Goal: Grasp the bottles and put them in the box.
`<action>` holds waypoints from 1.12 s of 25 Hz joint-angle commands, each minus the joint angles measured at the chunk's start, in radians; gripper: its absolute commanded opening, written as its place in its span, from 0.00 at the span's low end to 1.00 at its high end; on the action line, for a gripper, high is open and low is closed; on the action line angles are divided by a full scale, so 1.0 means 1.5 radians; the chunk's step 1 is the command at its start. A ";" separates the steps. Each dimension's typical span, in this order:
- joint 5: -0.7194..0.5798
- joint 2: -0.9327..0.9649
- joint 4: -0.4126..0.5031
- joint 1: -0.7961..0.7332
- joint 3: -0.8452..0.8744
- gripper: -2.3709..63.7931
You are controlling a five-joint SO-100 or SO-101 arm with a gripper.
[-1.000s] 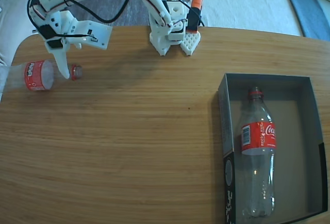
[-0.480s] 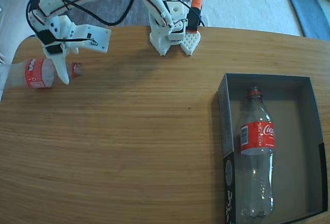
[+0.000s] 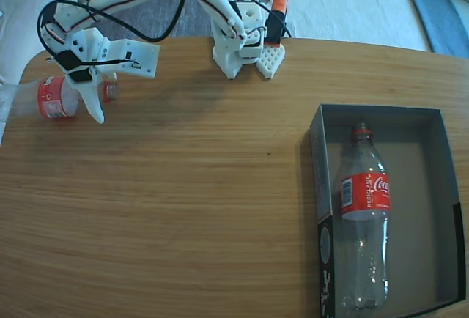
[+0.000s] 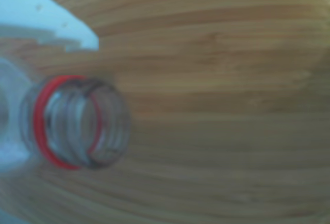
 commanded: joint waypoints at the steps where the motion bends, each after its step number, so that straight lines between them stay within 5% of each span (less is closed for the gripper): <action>1: -0.004 0.006 -0.003 0.000 -0.040 0.76; 14: -0.005 0.005 -0.021 0.015 -0.039 0.74; 28: -0.005 0.005 -0.019 0.015 -0.039 0.32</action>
